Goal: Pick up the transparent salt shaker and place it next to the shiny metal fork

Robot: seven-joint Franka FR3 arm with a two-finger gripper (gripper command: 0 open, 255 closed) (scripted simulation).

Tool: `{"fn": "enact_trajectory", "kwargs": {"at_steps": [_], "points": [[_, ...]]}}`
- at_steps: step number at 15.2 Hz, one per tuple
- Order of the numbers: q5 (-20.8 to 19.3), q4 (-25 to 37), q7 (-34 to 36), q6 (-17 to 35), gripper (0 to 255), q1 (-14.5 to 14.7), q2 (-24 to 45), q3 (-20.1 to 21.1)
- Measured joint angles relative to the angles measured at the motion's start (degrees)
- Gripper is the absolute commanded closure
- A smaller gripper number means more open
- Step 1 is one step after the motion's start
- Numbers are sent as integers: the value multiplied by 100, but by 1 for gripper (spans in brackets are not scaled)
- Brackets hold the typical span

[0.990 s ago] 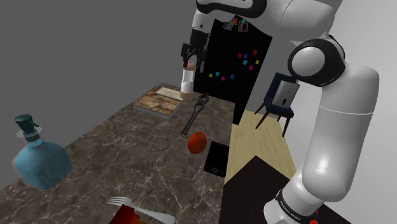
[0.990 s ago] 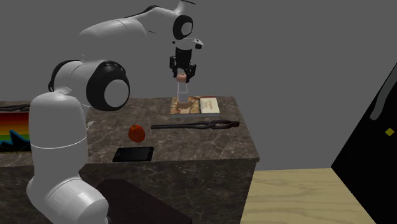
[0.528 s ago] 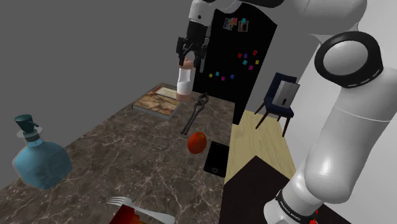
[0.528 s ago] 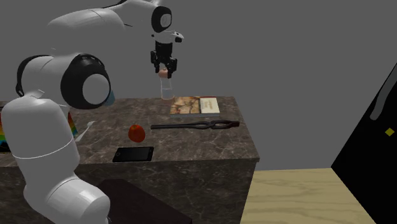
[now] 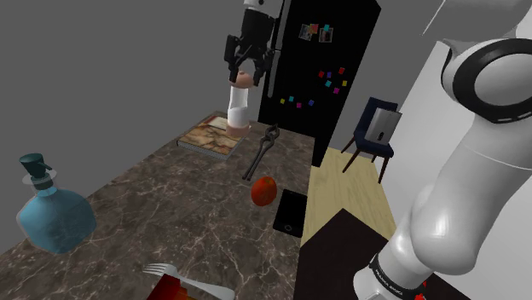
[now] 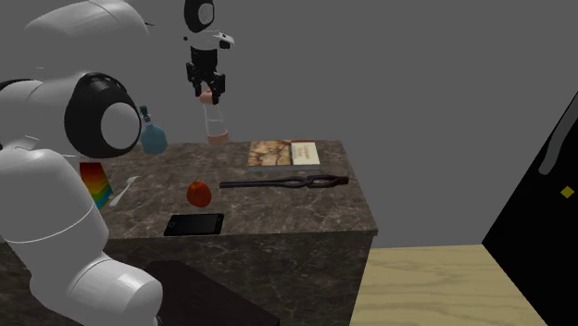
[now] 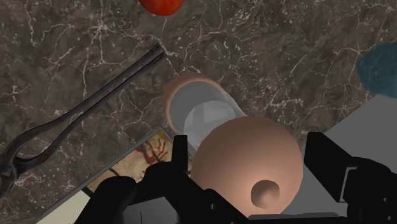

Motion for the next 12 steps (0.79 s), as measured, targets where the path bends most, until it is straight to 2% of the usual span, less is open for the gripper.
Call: {"fn": "enact_trajectory", "kwargs": {"at_steps": [7, 12], "points": [[-23, 209, 947, -289, 255, 464, -214, 439], [-82, 654, 1613, -542, 255, 785, -110, 751]]}}
